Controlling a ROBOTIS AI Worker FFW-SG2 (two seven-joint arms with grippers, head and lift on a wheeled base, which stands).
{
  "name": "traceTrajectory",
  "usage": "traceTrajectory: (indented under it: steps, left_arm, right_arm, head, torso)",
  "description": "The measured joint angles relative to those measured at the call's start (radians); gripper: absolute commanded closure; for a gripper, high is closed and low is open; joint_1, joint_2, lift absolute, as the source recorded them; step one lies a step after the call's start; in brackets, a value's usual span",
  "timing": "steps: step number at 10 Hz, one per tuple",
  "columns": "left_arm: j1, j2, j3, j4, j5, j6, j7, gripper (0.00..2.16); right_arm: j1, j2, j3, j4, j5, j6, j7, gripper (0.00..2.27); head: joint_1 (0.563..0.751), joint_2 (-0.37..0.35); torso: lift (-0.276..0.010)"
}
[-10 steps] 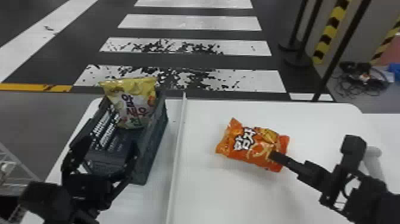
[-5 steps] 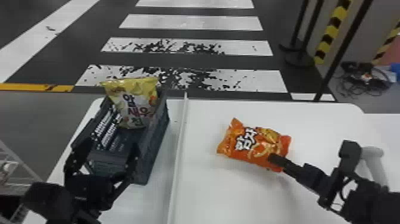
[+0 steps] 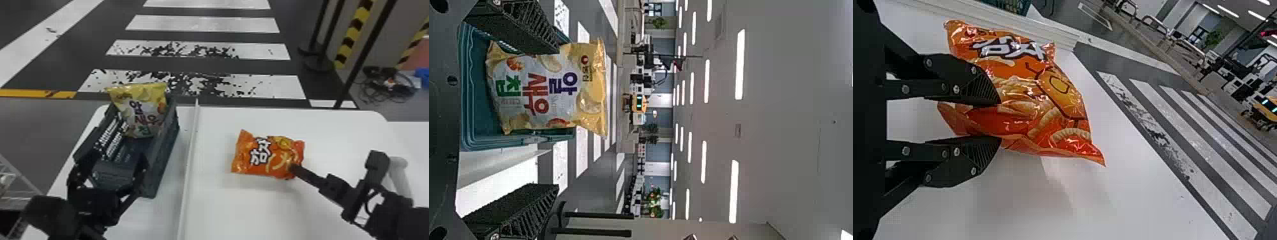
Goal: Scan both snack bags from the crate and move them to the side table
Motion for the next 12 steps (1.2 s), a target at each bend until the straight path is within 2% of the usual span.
traceTrajectory:
  steps: [3, 6, 7, 9, 11, 12]
  left_arm:
    - [0.0, 0.0, -0.001, 0.001, 0.001, -0.002, 0.001, 0.04]
    - [0.001, 0.001, 0.001, 0.003, 0.003, -0.002, 0.003, 0.04]
    - [0.0, 0.0, 0.0, 0.004, 0.003, -0.002, 0.003, 0.04]
    - [-0.004, -0.001, -0.002, 0.008, 0.003, -0.002, 0.003, 0.04]
    - [-0.005, -0.002, -0.003, 0.01, 0.003, -0.002, 0.003, 0.04]
    - [-0.005, -0.002, -0.003, 0.01, 0.004, -0.002, 0.003, 0.04]
  right_arm:
    - [0.022, 0.0, -0.028, -0.025, -0.044, -0.011, 0.014, 2.24]
    - [0.088, -0.009, -0.075, -0.219, -0.035, -0.078, -0.06, 2.24]
    - [0.124, -0.02, -0.063, -0.305, 0.027, -0.138, -0.107, 2.24]
    - [0.181, -0.048, 0.039, -0.435, 0.263, -0.239, -0.201, 2.24]
    - [0.21, -0.077, 0.203, -0.474, 0.543, -0.316, -0.307, 2.24]
    - [0.217, -0.095, 0.298, -0.476, 0.71, -0.346, -0.396, 2.24]
  head:
    - [0.695, 0.005]
    - [0.695, -0.057]
    - [0.695, -0.091]
    - [0.695, -0.116]
    - [0.695, -0.105]
    - [0.695, -0.097]
  torso:
    - [-0.099]
    - [-0.099]
    - [-0.099]
    - [-0.099]
    - [-0.099]
    - [-0.099]
